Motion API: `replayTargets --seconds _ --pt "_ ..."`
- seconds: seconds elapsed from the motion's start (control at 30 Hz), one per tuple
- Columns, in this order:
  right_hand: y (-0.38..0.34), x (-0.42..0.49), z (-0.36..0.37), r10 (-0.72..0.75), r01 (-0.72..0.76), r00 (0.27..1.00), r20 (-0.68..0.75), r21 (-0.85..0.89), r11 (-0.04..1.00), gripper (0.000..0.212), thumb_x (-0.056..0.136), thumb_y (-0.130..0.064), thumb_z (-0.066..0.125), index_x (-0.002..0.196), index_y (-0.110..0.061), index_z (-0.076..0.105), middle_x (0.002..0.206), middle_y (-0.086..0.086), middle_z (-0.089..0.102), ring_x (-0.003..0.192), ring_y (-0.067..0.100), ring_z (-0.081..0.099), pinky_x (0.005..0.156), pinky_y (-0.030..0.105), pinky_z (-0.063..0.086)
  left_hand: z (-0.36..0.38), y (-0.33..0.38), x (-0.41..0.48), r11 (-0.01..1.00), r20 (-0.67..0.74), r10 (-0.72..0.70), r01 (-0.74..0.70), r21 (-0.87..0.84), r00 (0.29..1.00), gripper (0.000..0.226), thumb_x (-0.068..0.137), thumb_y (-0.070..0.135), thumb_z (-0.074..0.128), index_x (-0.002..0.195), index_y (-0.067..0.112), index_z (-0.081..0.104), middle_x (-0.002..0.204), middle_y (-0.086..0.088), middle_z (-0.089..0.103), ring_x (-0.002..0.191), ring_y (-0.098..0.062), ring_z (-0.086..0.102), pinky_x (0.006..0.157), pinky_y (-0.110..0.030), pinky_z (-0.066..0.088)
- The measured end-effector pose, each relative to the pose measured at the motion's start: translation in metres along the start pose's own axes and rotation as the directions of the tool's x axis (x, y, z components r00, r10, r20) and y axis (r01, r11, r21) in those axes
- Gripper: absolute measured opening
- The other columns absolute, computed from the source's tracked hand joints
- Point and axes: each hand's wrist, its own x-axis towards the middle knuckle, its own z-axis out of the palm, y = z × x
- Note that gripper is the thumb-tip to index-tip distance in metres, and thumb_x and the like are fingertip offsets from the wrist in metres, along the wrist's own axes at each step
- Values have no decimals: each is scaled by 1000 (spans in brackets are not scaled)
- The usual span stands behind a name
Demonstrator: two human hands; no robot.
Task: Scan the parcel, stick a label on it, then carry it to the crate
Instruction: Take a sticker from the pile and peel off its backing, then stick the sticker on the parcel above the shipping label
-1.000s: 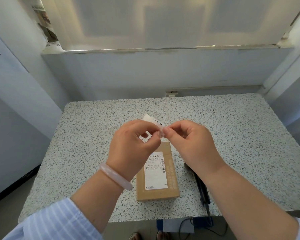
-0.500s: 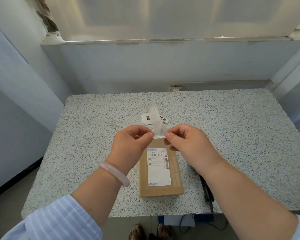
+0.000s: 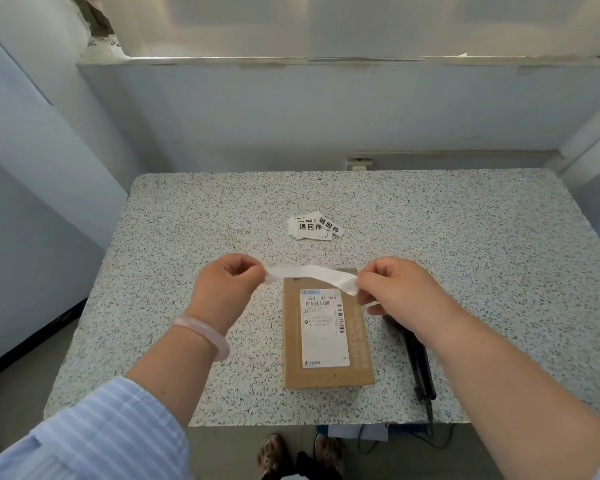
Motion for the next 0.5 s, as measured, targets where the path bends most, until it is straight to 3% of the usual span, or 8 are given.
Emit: replayTargets --seconds 0.33,0.5 --pt "19 9 7 82 -83 997 -13 -78 994 13 79 -19 59 77 -10 68 79 4 74 87 30 69 78 53 57 -31 -73 26 903 -120 -105 145 404 987 12 85 24 59 76 20 65 67 -5 66 52 -16 50 50 -26 44" --pt "28 15 15 109 -112 993 -51 -66 991 12 77 -18 58 75 -11 68 75 5 74 84 36 69 77 56 56 -41 -99 38 873 -221 -165 246 420 961 7 86 27 63 87 21 64 74 0 67 59 -19 59 54 -28 49"
